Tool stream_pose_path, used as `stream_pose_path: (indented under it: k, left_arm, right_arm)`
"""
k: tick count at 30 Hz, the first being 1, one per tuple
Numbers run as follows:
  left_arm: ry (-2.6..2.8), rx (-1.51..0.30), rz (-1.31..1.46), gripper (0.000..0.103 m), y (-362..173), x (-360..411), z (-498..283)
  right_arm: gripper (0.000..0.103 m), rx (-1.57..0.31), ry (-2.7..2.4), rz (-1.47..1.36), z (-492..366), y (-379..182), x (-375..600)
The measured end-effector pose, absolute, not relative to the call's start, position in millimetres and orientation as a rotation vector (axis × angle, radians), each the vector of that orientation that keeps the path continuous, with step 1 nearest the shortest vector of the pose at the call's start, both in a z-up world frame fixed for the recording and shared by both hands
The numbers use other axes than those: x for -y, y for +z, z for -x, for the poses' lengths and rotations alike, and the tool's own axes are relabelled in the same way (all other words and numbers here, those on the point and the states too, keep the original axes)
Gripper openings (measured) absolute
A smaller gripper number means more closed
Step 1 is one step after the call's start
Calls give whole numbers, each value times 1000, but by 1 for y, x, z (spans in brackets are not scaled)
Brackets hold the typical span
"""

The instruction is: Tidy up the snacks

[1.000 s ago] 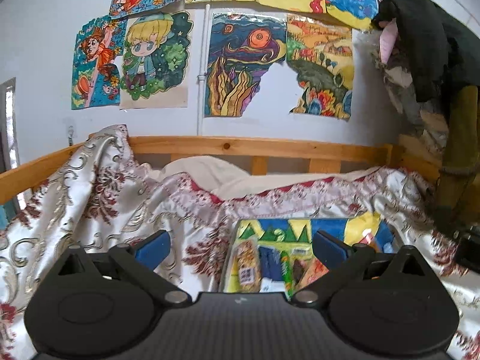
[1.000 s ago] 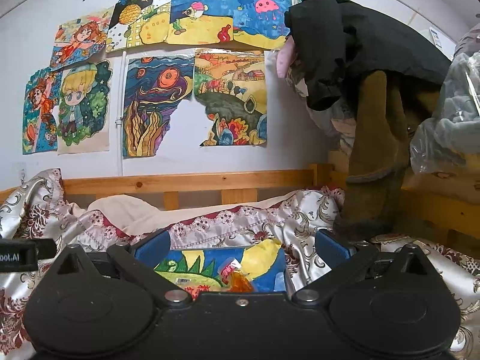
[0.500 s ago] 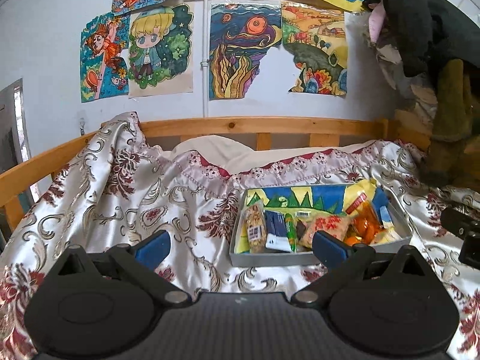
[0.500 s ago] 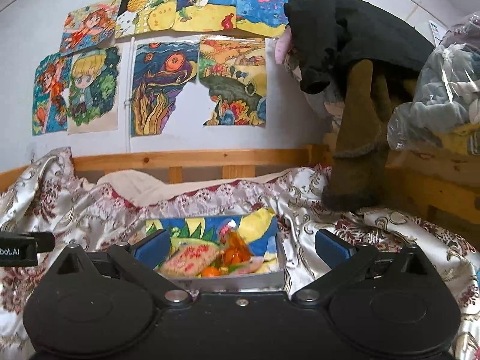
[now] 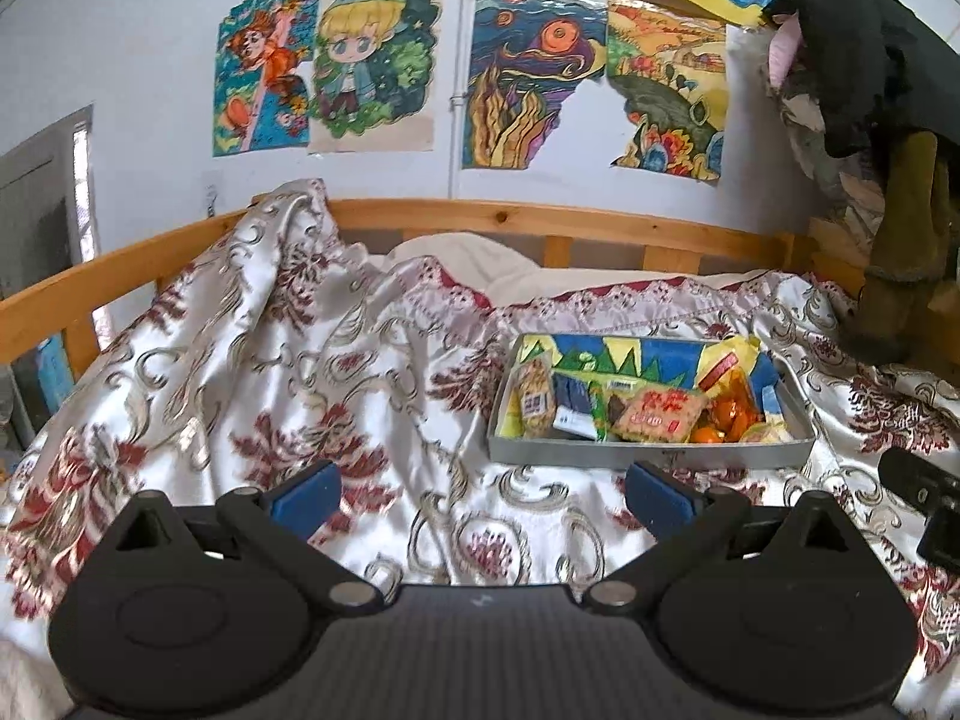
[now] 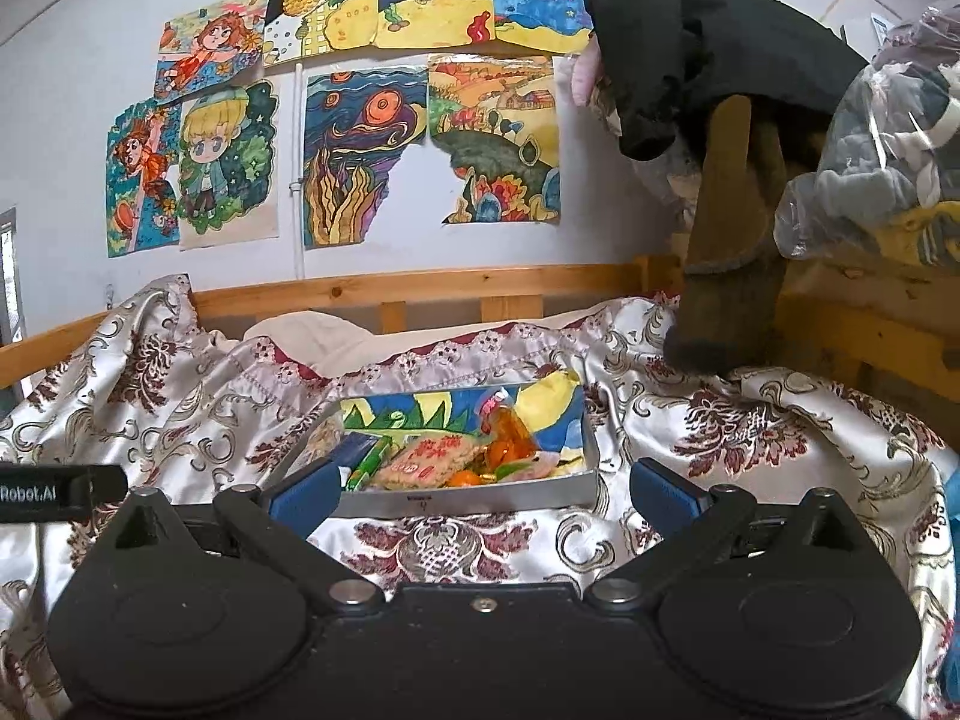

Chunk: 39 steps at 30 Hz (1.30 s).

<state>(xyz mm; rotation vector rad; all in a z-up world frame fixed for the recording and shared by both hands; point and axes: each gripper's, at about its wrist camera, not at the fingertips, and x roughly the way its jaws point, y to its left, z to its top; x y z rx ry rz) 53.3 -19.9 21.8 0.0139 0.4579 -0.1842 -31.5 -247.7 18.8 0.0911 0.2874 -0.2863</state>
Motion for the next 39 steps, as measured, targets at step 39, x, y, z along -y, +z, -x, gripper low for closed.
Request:
stream_pose_path:
  k: [39]
  left_arm:
    - [-112, -489, -90, 103, 8, 2, -23]
  right_arm:
    - [102, -383, -283, -80, 50, 3, 233]
